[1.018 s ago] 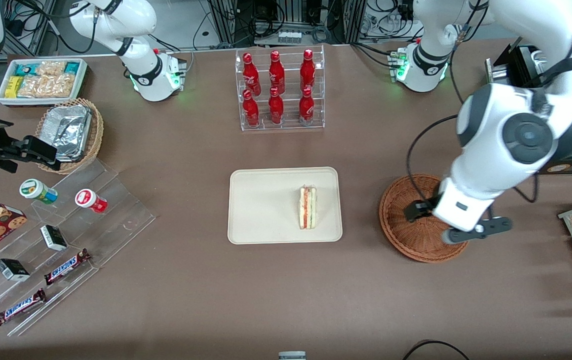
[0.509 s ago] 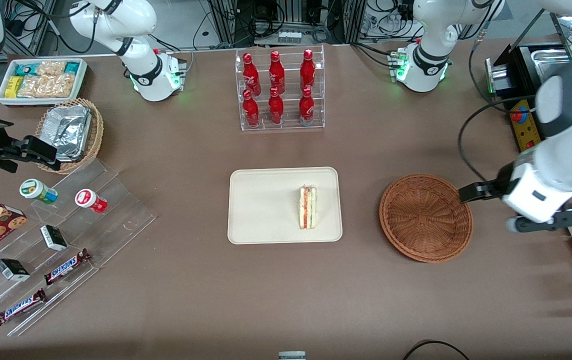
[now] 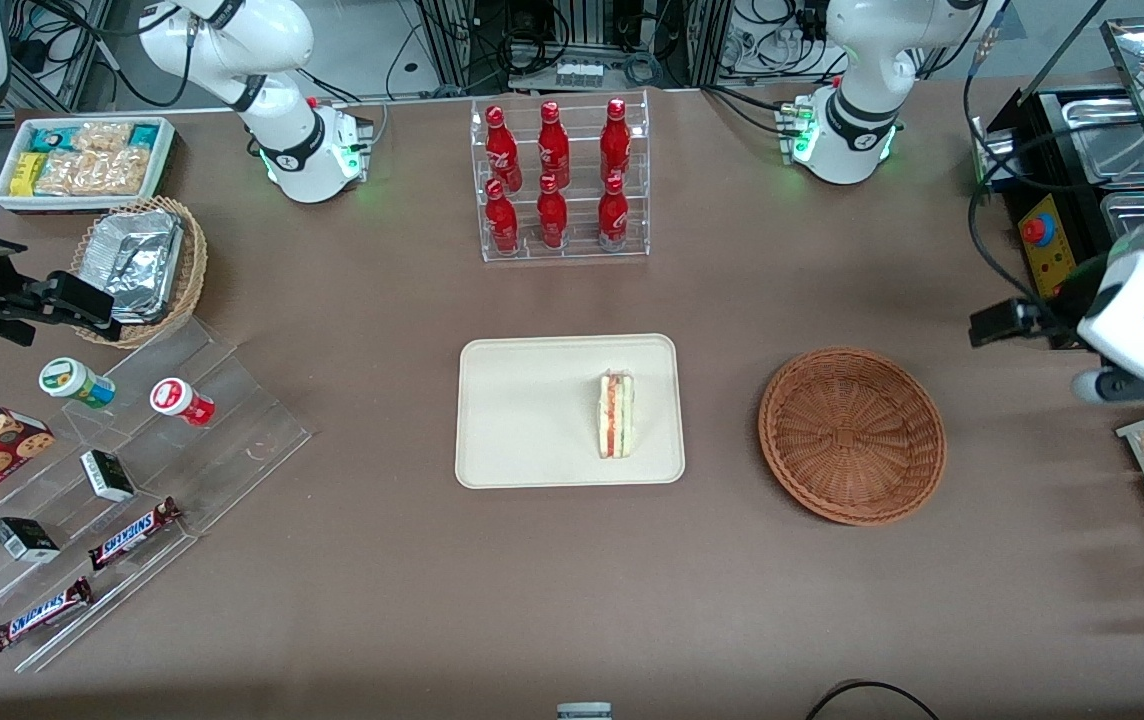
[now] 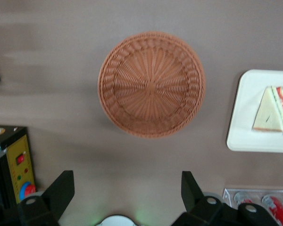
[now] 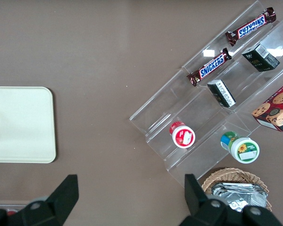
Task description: Place sandwich from basket to tray
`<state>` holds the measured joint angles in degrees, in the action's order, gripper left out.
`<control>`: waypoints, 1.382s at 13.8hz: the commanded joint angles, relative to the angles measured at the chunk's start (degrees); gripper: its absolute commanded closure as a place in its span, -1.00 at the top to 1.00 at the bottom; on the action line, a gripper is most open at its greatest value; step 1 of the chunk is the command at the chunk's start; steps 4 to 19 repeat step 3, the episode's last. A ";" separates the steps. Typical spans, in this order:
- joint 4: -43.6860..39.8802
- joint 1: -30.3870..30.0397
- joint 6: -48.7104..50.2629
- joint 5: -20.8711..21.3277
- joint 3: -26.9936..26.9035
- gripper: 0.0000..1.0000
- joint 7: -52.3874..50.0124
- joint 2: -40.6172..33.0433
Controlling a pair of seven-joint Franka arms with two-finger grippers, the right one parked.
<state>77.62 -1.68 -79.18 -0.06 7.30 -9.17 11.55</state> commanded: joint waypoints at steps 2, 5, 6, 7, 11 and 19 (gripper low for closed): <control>9.99 -0.43 -0.27 0.15 0.35 1.00 1.17 -7.58; 10.18 -0.26 -0.19 0.15 0.09 1.00 1.08 -7.68; 10.18 -0.26 -0.19 0.15 0.09 1.00 1.08 -7.68; 10.18 -0.26 -0.19 0.15 0.09 1.00 1.08 -7.68; 10.18 -0.26 -0.19 0.15 0.09 1.00 1.08 -7.68; 10.18 -0.26 -0.19 0.15 0.09 1.00 1.08 -7.68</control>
